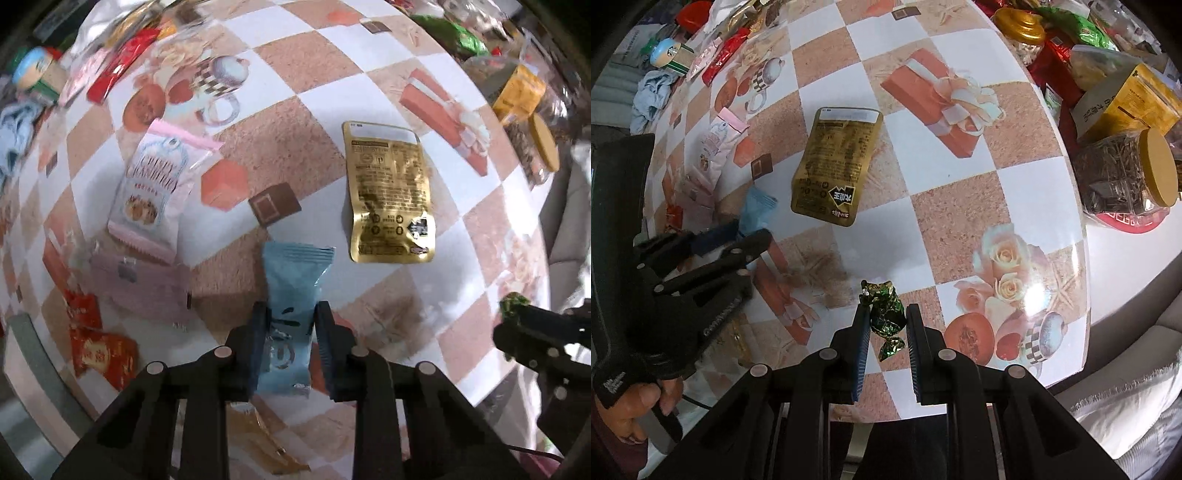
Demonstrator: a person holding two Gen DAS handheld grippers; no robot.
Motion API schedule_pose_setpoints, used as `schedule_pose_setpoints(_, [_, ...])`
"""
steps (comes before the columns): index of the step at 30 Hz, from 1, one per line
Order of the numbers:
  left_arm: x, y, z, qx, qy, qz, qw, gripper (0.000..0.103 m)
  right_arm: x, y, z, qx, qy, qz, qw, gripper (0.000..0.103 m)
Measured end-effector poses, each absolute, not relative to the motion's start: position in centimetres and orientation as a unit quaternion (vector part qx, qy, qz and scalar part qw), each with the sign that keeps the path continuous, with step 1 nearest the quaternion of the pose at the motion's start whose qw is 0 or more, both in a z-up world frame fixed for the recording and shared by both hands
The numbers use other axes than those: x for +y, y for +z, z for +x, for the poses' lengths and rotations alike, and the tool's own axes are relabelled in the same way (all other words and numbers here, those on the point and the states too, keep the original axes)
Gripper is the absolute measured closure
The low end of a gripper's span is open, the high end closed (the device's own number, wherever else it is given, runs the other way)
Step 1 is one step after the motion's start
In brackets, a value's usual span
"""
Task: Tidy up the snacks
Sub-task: 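Grasp the light blue packet with the left tool while the right tool holds the candy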
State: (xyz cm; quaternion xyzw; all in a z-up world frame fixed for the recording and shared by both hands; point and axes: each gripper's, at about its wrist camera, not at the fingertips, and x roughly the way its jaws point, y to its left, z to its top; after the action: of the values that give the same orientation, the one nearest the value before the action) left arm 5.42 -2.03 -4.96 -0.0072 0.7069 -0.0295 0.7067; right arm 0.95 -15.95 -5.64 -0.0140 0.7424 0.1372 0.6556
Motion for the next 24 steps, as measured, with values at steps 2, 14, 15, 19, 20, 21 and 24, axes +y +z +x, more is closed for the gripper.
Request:
schedule_pose_setpoints(2, [-1.2, -4.2, 5.4, 0.7, -0.024, -0.017, 0.714, 0.074, -16.6, -4.6, -0.2, 0.74, 0.14, -0.014, 0.657, 0.082])
schedule_pose_setpoints(14, [1.0, -2.8, 1.7, 0.69, -0.019, -0.05, 0.722, 0.075, -14.6, -3.2, -2.9, 0.739, 0.148, 0.004, 0.657, 0.082])
schedule_pose_setpoints(15, [0.9, -2.9, 0.7, 0.69, -0.021, -0.037, 0.723, 0.063, -14.6, -3.2, -3.0, 0.739, 0.148, 0.005, 0.657, 0.083])
schedule_pose_setpoints(19, [0.8, -3.0, -0.6, 0.675, -0.035, -0.021, 0.736, 0.038, -14.7, -3.0, -3.1, 0.74, 0.155, 0.008, 0.655, 0.083])
schedule_pose_setpoints(20, [1.0, -3.1, -0.5, 0.68, -0.037, -0.028, 0.732, 0.038, -14.8, -2.9, -3.2, 0.739, 0.155, 0.008, 0.655, 0.083])
schedule_pose_setpoints(21, [1.2, -3.4, -0.5, 0.684, -0.03, -0.03, 0.728, 0.038, -14.9, -2.9, -3.2, 0.74, 0.154, 0.01, 0.655, 0.083])
schedule_pose_setpoints(24, [1.7, -4.3, -0.6, 0.695, -0.01, -0.04, 0.718, 0.038, -15.2, -3.2, -3.1, 0.743, 0.152, 0.013, 0.651, 0.083])
